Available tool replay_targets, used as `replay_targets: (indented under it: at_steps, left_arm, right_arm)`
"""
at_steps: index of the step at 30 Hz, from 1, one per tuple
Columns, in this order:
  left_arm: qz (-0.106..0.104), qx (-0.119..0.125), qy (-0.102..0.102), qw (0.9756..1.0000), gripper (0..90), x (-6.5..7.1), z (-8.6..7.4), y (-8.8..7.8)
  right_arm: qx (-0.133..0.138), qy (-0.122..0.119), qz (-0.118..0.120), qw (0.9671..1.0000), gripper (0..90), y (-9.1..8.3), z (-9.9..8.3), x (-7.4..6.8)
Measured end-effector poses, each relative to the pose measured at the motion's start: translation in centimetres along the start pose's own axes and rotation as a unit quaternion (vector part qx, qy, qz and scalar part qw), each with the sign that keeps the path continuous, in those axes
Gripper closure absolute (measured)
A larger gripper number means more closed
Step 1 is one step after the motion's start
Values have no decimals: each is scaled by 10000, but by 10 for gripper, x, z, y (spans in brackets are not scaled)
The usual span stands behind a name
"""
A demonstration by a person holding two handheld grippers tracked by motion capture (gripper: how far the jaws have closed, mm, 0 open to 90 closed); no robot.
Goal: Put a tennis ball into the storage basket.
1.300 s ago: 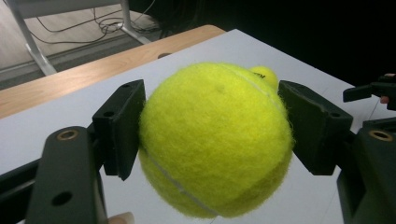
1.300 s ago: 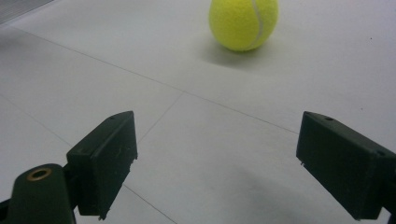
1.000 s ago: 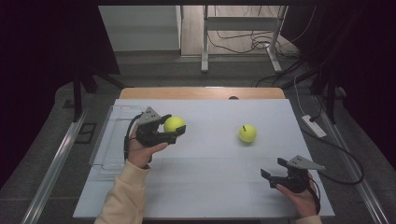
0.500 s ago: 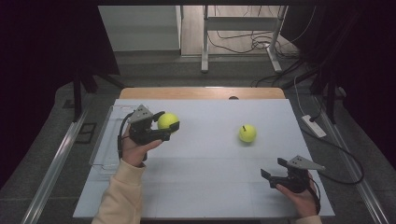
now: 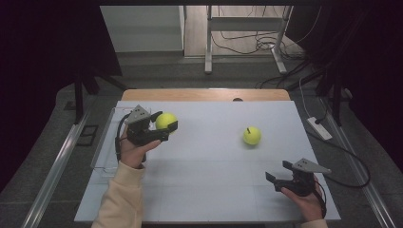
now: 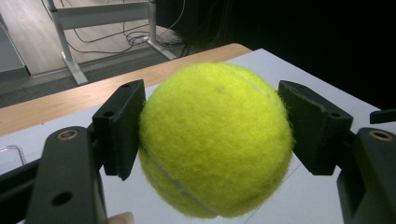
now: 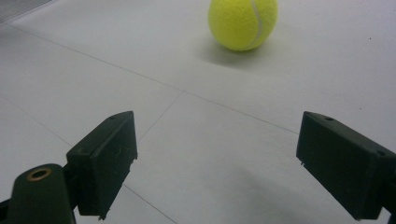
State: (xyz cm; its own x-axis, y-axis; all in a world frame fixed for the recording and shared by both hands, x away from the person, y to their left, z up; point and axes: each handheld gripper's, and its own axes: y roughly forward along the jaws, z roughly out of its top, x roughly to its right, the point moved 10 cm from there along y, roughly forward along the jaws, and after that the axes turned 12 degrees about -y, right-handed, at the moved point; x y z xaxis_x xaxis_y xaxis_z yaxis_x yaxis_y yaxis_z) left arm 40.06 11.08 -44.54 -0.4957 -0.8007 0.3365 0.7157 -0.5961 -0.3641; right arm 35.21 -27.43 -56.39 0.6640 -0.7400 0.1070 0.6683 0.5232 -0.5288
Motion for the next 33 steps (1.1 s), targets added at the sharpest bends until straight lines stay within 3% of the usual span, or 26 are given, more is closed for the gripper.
replay_targets:
  at_steps: [18, 33]
  left_arm:
    - [162, 220, -227, 9994, 280, -21, 8, -13]
    - [353, 320, -285, 9985, 280, -36, 12, -22]
  right_arm:
    - [-6, -11, -3, 10000, 120, 0, 0, 0]
    - [2, -14, 0, 10000, 120, 0, -1, 0]
